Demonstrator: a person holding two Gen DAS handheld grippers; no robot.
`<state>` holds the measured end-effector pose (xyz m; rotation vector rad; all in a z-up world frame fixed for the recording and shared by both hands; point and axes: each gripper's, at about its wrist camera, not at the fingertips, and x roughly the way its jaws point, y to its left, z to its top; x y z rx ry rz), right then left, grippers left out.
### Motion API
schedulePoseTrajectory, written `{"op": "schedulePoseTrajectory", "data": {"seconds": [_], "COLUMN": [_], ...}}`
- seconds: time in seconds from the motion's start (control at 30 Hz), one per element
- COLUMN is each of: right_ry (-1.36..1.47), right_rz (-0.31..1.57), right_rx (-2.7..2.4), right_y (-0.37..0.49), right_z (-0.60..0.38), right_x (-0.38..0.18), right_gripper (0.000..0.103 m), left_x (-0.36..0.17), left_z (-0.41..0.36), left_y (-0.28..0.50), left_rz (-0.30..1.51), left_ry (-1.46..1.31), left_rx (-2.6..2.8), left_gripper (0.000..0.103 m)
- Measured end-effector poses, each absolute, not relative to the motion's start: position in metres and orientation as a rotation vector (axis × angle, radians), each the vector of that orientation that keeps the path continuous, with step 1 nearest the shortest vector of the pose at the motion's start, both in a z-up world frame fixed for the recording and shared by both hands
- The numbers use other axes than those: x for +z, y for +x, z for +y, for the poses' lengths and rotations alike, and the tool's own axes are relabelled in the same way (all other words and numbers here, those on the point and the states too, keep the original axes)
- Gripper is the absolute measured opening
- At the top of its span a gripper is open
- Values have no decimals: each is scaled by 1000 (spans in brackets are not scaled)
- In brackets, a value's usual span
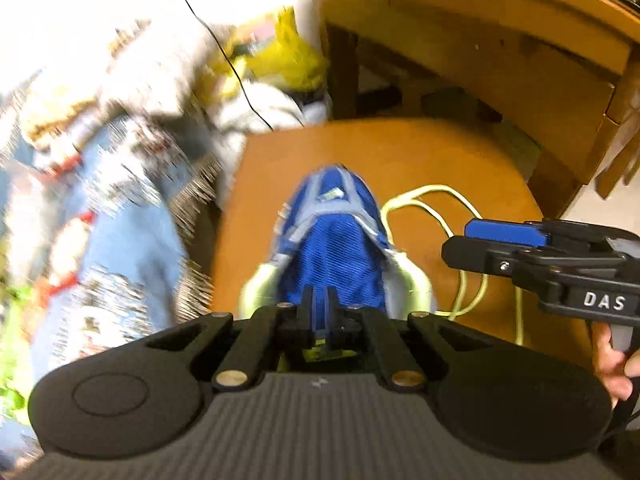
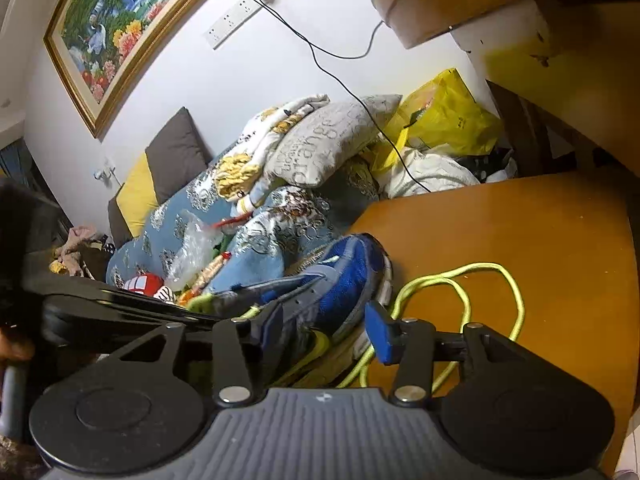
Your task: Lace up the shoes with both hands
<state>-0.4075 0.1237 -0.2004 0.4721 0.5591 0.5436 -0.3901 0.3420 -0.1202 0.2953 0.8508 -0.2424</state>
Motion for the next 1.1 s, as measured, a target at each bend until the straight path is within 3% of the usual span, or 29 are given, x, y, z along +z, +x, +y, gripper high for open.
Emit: {"op": "schedulePoseTrajectory", "data": {"seconds": [0.13, 0.2, 0.27, 0.47, 0.53, 0.6, 0.93, 1.1], "right_ry": [427, 392, 356, 265, 233, 188, 57, 87], "right_rz": [536, 535, 546, 574, 565, 553, 472, 448], "right_rx": [570, 574, 558, 480, 453, 431, 344, 323], "right_y": [-412, -414, -413, -412, -414, -416, -422, -414], "right_z": [144, 156, 167, 195, 203, 211, 229, 224], "right_x": [-192, -190, -191, -197, -198, -197, -197, -193], "right_gripper": [51, 51, 51, 49, 44, 38, 18, 16], "left_x": [-109, -109, -114, -135, -143, -151, -162, -162], "left_z": [352, 359, 365, 372, 371, 370, 376, 373], "left_y": [-404, -406, -404, -396, -393, -390, -368, -355], "left_rz": [772, 761, 761, 777, 794, 806, 711, 670], "left_ry": [330, 325, 320, 298, 293, 284, 129, 113], "left_rx": [-192, -174, -155, -163, -177, -194, -222, -228], "left_gripper": [8, 32, 36, 36, 32, 22, 15, 15]}}
